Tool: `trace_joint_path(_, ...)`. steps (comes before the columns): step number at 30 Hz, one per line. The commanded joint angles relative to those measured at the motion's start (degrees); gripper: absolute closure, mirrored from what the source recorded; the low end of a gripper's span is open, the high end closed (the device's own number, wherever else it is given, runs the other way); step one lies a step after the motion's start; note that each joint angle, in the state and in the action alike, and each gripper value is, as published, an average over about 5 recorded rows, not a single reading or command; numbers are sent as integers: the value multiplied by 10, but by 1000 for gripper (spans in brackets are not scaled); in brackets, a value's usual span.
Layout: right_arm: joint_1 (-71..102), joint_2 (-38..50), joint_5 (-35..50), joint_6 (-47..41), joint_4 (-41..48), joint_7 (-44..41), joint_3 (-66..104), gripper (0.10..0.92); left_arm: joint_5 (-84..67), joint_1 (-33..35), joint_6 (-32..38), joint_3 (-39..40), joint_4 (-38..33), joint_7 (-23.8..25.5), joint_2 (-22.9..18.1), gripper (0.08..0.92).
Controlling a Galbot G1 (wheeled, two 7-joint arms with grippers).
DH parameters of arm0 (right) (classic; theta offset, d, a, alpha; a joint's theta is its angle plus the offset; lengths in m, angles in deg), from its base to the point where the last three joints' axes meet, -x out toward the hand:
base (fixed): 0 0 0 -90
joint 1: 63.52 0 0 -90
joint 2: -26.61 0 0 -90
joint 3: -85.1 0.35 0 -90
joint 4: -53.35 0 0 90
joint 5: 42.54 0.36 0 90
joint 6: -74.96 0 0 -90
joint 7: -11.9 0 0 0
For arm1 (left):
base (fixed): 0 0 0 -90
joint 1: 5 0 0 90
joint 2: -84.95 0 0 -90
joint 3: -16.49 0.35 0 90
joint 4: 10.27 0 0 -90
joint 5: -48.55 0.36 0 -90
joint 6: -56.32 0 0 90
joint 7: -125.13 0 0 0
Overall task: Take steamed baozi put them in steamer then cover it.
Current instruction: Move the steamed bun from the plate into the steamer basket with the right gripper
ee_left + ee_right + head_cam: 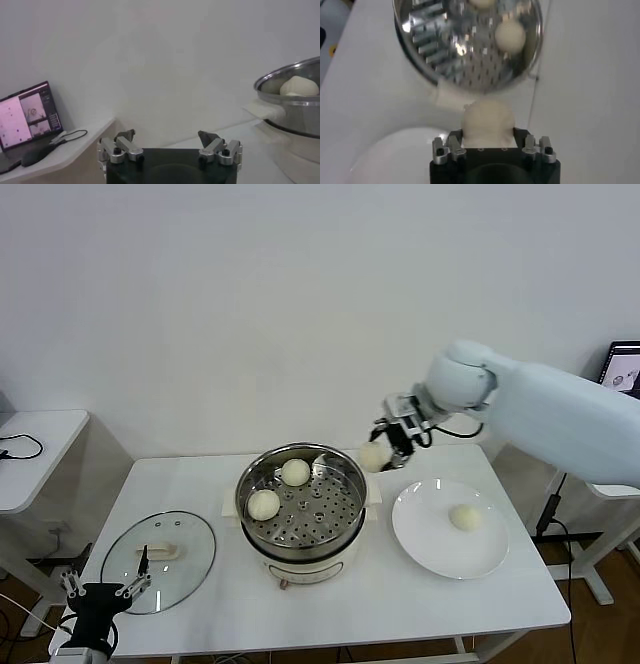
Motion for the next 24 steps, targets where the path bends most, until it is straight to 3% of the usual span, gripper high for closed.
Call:
trace_joint_path(1,-2,-123,37,88,10,54,-67,389,0,4,0,-7,-5,0,3,177)
trace_joint_path(13,48,-181,-110,232,56,54,-98,389,-4,4,-1,-17,-6,0,-3,177)
trace_joint_path(24,42,-203,-140,292,61,28,-108,381,-6,0,0,-20,-1,0,-7,177)
